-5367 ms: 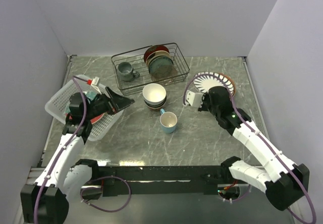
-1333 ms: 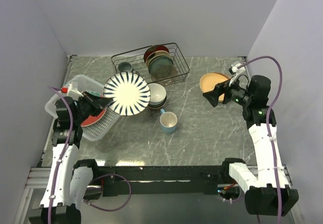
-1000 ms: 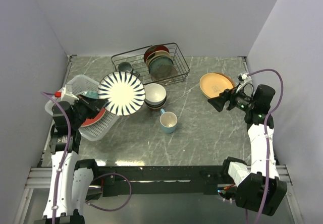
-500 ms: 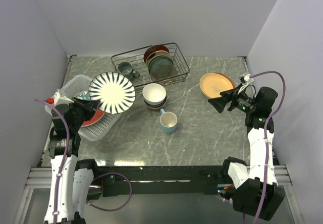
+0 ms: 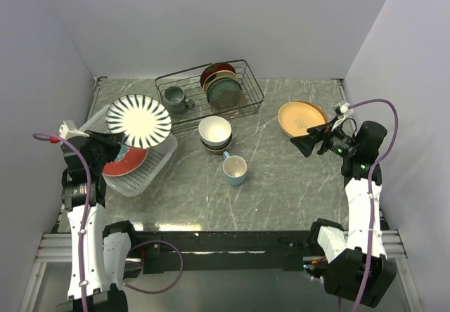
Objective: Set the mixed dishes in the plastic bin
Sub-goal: Place the plate in the plastic bin.
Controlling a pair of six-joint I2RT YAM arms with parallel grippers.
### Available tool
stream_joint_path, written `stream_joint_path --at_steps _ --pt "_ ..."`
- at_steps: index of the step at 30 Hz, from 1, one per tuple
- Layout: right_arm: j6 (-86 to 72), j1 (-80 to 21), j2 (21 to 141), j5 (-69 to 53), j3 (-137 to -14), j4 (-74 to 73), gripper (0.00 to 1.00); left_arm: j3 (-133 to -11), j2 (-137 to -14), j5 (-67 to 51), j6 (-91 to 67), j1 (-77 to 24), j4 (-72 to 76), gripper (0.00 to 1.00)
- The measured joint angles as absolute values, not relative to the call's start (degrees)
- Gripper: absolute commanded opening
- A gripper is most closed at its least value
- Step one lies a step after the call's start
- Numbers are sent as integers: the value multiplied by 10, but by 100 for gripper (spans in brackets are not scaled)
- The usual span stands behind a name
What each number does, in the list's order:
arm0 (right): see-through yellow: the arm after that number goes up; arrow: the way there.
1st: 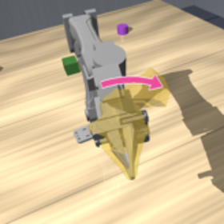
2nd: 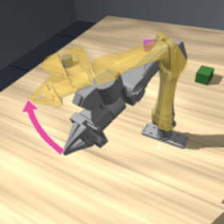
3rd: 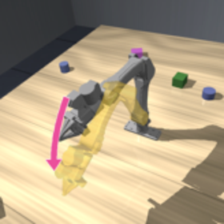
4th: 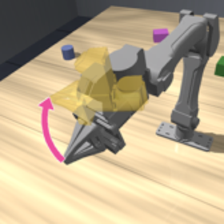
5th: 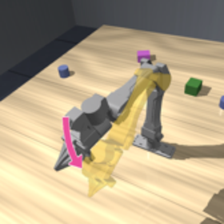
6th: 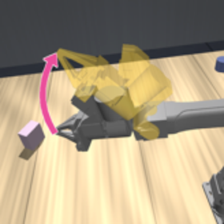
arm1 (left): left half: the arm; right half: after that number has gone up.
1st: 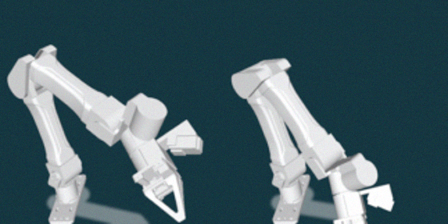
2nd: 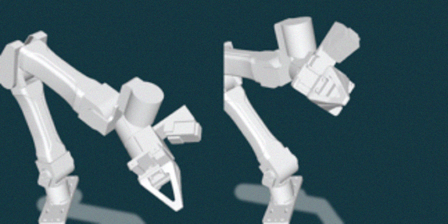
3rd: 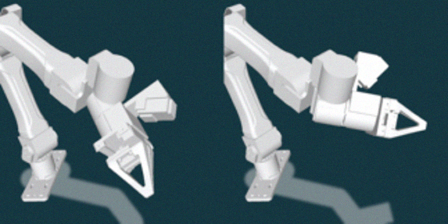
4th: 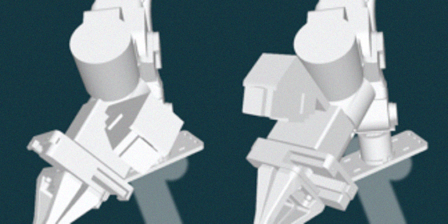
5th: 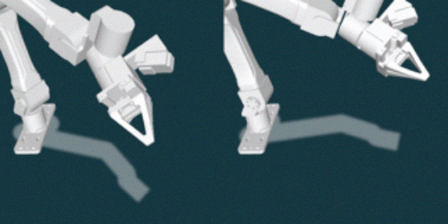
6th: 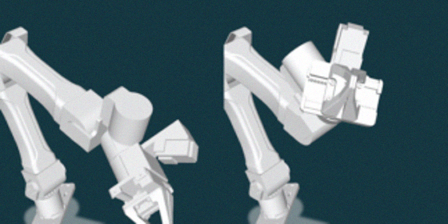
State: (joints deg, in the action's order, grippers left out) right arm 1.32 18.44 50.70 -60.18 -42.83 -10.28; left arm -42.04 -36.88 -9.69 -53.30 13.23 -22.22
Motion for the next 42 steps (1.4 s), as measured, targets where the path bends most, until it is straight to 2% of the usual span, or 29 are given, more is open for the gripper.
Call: stream_joint_path --at_steps 7,17,37,40,42 --pt "14 185 507 -595 -428 -107 99 -412 -396 -124 -556 227 -196 1" --pt "16 186 507 -594 -428 -109 99 -309 -402 -180 -616 331 -141 1" --pt "18 186 508 -594 -428 -112 99 -254 -479 -178 -604 356 -135 1" --pt "20 186 508 -594 -428 -112 99 -254 -491 -176 -600 356 -130 5" --pt "20 186 508 -594 -428 -112 99 -254 -503 -176 -596 357 -124 12"
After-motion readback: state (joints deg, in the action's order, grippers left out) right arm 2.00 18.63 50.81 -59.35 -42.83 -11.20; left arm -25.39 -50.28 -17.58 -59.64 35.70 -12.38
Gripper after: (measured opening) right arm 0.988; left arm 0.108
